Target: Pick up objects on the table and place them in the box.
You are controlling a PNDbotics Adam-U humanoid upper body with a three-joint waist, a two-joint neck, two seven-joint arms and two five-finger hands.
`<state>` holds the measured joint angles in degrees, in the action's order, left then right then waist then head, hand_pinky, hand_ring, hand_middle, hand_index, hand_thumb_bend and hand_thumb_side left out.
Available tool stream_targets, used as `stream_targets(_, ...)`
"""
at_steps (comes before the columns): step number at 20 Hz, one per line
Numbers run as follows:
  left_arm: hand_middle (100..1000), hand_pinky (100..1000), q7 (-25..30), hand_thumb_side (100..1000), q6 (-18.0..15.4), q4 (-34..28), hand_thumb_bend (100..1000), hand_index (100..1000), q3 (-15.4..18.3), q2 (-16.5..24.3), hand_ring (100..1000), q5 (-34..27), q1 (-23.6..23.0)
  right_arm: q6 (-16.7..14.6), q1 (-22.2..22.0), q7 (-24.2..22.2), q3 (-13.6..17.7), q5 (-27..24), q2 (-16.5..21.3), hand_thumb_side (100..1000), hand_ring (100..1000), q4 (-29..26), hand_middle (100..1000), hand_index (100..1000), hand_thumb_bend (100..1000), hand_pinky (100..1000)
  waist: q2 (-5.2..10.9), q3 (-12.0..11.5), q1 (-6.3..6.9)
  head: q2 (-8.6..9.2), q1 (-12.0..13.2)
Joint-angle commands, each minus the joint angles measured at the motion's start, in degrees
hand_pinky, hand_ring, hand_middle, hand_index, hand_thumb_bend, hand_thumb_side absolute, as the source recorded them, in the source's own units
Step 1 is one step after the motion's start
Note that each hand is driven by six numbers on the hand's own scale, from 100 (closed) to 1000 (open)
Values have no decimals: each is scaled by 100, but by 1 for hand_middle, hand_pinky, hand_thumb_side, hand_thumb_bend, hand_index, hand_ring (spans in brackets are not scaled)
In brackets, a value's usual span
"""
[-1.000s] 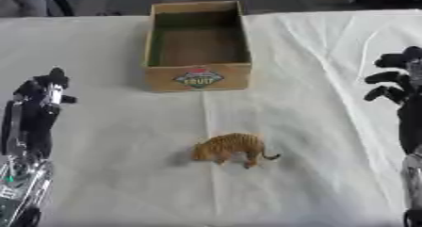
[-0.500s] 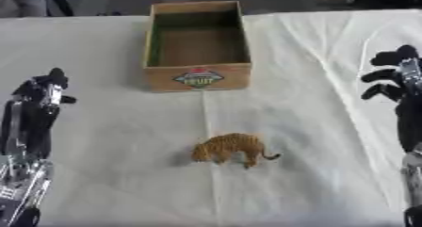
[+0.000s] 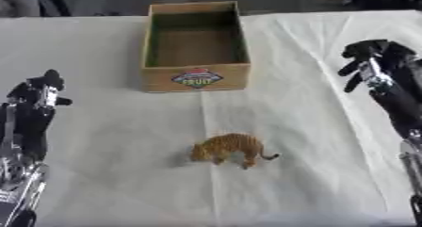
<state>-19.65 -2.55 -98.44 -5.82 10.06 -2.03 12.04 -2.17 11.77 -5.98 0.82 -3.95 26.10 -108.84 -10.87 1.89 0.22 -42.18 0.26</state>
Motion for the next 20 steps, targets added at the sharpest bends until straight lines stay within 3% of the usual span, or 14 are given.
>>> stream_targets(1,485,532,27,495,-12,-83,353,570,11,56,753,-12,36,-104,152,-292,-176,240,364,508,564,-102,626,701,100,387,89,-18,-16,58,-35)
stream_targets(6,485,532,40,495,-12,-80,353,570,-3,56,753,-13,36,-291,397,-752,-484,665,567,461,589,-21,653,727,100,407,97,-59,-29,48,-58)
stream_targets(20,485,532,63,495,-13,-64,353,570,-29,60,752,-14,37,-729,922,-1847,-1122,1814,779,458,706,307,746,826,100,499,109,-133,-61,24,-99)
